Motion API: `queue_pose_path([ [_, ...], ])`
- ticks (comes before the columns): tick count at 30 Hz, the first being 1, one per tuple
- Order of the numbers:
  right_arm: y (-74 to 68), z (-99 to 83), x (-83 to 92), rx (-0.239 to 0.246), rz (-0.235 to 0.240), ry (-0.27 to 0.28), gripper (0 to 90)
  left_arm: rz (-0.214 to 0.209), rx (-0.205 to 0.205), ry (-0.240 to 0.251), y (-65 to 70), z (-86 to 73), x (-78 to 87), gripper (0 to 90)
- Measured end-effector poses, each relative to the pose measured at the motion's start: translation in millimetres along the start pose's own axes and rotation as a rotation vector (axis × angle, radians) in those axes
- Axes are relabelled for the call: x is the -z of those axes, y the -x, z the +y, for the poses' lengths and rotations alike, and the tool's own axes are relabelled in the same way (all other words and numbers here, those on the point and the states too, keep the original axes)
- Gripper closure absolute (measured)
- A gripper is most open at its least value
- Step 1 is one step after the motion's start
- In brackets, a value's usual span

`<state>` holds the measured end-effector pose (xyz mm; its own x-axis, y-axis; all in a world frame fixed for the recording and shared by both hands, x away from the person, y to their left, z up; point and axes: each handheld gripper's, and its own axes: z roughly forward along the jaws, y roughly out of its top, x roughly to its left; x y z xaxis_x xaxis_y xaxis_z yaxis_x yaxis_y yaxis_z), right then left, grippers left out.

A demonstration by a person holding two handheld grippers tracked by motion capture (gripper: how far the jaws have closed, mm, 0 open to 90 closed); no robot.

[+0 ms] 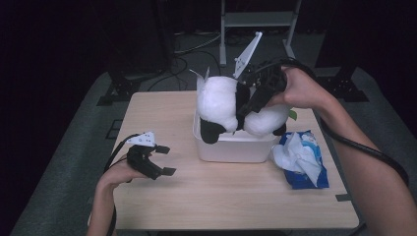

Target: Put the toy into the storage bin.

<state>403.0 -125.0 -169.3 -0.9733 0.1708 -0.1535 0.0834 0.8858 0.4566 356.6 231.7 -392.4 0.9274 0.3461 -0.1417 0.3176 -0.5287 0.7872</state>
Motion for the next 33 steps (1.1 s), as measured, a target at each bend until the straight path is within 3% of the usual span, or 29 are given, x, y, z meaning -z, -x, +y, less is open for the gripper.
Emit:
queue_pose_path([
  [8,25.7,-3.0,-14.5,-0.032,0.012,0.012,29.8,0.004,0.010,-0.001,-2.2,-1.9,-0.1,8.5],
  [13,43.8,-4.2,-33.9,-0.052,0.020,0.008,29.7,-0.001,0.008,-0.001,-1.8,-2.0,-0.6,8.5],
  [20,51.4,-6.8,-53.9,-0.058,0.039,-0.011,29.7,-0.001,0.013,-0.001,-2.3,-2.8,0.0,8.5],
  [33,64.0,-29.1,-87.7,-0.099,0.071,-0.022,29.7,-0.008,0.011,0.001,-1.8,-2.7,-1.4,8.5],
])
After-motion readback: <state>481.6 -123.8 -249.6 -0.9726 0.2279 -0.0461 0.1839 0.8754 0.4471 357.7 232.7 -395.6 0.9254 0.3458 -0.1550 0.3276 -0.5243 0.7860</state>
